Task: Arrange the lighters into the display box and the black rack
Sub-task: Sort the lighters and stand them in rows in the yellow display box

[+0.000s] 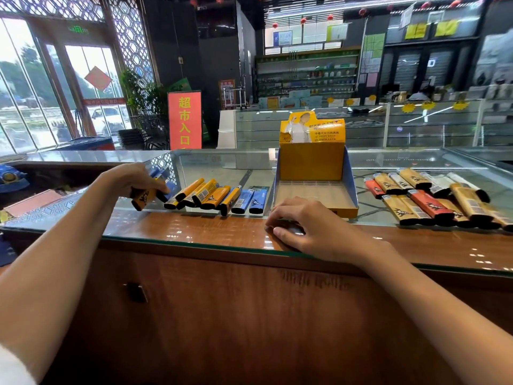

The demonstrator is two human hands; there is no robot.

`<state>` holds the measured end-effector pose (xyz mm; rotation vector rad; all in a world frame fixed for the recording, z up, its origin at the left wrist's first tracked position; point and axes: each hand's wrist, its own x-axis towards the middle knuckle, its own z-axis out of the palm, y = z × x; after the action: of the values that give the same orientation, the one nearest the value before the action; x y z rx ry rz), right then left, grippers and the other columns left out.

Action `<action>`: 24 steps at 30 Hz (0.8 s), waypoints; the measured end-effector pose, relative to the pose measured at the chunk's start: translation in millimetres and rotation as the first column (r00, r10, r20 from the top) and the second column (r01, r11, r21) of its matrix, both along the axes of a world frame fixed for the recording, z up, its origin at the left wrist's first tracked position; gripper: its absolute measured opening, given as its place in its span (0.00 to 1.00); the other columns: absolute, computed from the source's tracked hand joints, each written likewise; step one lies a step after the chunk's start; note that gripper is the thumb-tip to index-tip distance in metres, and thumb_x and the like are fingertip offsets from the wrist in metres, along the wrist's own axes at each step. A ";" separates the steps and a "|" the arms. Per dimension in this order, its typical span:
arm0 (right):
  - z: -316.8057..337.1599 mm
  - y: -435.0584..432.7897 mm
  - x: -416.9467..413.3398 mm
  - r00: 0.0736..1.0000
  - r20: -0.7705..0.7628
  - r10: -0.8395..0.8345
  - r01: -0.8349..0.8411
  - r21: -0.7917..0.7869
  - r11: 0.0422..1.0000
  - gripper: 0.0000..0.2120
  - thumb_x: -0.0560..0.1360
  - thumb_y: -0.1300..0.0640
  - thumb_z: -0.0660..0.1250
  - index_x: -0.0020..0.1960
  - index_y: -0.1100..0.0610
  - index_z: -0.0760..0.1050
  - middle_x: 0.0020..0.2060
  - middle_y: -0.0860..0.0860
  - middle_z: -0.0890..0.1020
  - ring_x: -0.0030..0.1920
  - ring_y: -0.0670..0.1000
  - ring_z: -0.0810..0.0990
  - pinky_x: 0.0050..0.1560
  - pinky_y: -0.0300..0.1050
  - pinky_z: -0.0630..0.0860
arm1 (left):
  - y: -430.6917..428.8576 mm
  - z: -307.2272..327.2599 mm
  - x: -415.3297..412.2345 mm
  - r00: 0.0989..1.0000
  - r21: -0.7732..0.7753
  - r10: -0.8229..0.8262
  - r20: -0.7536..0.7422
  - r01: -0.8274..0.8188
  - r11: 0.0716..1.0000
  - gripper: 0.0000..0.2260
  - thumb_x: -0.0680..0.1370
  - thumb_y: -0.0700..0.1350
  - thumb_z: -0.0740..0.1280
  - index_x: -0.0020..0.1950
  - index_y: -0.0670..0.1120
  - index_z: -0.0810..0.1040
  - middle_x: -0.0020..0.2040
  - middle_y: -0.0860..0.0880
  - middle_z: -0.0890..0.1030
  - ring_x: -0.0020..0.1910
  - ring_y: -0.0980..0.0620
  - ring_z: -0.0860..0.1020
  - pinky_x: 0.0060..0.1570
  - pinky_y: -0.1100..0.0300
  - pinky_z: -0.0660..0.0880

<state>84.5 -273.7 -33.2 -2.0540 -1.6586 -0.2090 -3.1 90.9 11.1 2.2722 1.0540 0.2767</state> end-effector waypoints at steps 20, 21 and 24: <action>34.3 -8.8 20.1 0.997 -0.026 -0.069 0.074 0.392 0.917 0.05 0.75 0.58 0.67 0.48 0.59 0.80 0.42 0.50 0.83 0.41 0.44 0.79 0.41 0.37 0.76 | -164.1 29.6 87.9 0.318 0.157 -0.650 0.690 0.811 0.564 0.06 0.71 0.45 0.67 0.43 0.44 0.75 0.33 0.55 0.80 0.36 0.61 0.78 0.36 0.70 0.73; 46.2 -8.4 29.8 0.987 -0.082 -0.136 0.159 0.474 0.866 0.06 0.76 0.58 0.67 0.47 0.60 0.80 0.40 0.50 0.83 0.39 0.46 0.80 0.40 0.38 0.76 | -163.9 26.2 92.9 0.304 0.157 -0.649 0.698 0.818 0.553 0.06 0.71 0.45 0.67 0.43 0.43 0.75 0.34 0.55 0.81 0.36 0.61 0.79 0.36 0.70 0.74; 75.7 1.1 54.0 0.906 -0.377 -0.190 0.367 0.483 0.795 0.10 0.77 0.53 0.65 0.50 0.60 0.78 0.42 0.55 0.83 0.38 0.49 0.82 0.38 0.42 0.77 | -163.6 19.3 102.4 0.272 0.155 -0.637 0.721 0.833 0.532 0.06 0.72 0.46 0.68 0.45 0.45 0.76 0.35 0.54 0.82 0.37 0.59 0.80 0.38 0.68 0.75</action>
<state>138.5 -272.5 42.4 -1.7608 -0.9460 -0.3877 99.3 -72.8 30.4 1.8507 -0.4508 0.5126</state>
